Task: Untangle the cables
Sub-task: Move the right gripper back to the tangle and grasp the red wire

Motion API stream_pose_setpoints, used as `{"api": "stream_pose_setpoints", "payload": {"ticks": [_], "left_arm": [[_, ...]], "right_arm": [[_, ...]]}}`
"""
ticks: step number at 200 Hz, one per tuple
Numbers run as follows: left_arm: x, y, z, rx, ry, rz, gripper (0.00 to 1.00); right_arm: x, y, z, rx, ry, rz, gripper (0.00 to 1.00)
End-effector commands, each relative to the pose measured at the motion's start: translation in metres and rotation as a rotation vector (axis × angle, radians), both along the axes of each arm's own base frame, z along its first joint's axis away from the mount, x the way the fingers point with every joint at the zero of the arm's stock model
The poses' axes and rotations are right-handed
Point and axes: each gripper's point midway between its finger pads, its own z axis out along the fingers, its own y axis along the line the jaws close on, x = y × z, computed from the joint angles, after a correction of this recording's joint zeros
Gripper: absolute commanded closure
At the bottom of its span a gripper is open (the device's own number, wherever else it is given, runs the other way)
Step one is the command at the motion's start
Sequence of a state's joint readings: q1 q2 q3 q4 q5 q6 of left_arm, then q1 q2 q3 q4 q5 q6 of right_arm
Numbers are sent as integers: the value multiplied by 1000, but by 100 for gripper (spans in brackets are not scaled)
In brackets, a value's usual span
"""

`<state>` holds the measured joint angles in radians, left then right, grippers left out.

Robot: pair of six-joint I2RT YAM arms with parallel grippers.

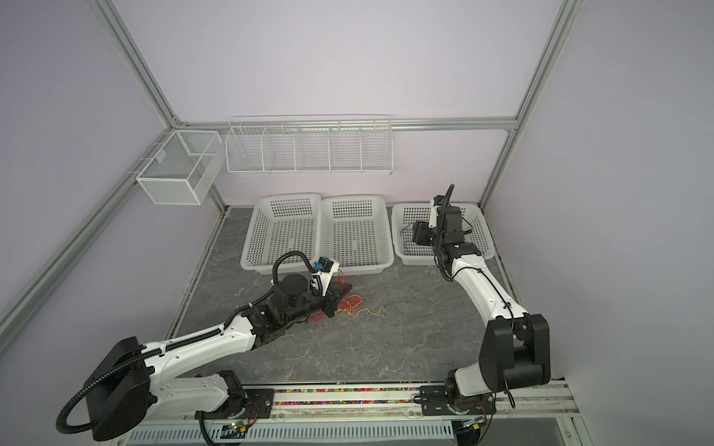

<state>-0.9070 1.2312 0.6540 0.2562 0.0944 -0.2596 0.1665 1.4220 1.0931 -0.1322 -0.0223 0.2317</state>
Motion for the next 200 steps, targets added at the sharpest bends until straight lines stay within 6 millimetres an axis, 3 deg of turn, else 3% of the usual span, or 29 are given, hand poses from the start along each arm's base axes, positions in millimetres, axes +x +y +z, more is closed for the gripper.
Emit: {"api": "stream_pose_setpoints", "payload": {"ticks": [1,31,36,79,114,157,200], "left_arm": [[12,-3,25,-69,10,42,100],[16,-1,36,-95,24,66,100],[17,-1,38,-100,24,70,100],[27,7,41,-83,48,153,100],[34,11,41,-92,77,205,100],[38,16,47,-100,86,252,100],[39,18,51,-112,99,262,100]], "right_arm": [[-27,32,-11,42,5,108,35],[-68,79,-10,64,-25,268,36],[-78,84,-21,62,-6,295,36],[-141,133,-9,56,-86,549,37],[-181,169,-6,74,-96,728,45],[-205,201,-17,64,-80,838,53],[-209,223,-36,31,-50,868,59]]}}
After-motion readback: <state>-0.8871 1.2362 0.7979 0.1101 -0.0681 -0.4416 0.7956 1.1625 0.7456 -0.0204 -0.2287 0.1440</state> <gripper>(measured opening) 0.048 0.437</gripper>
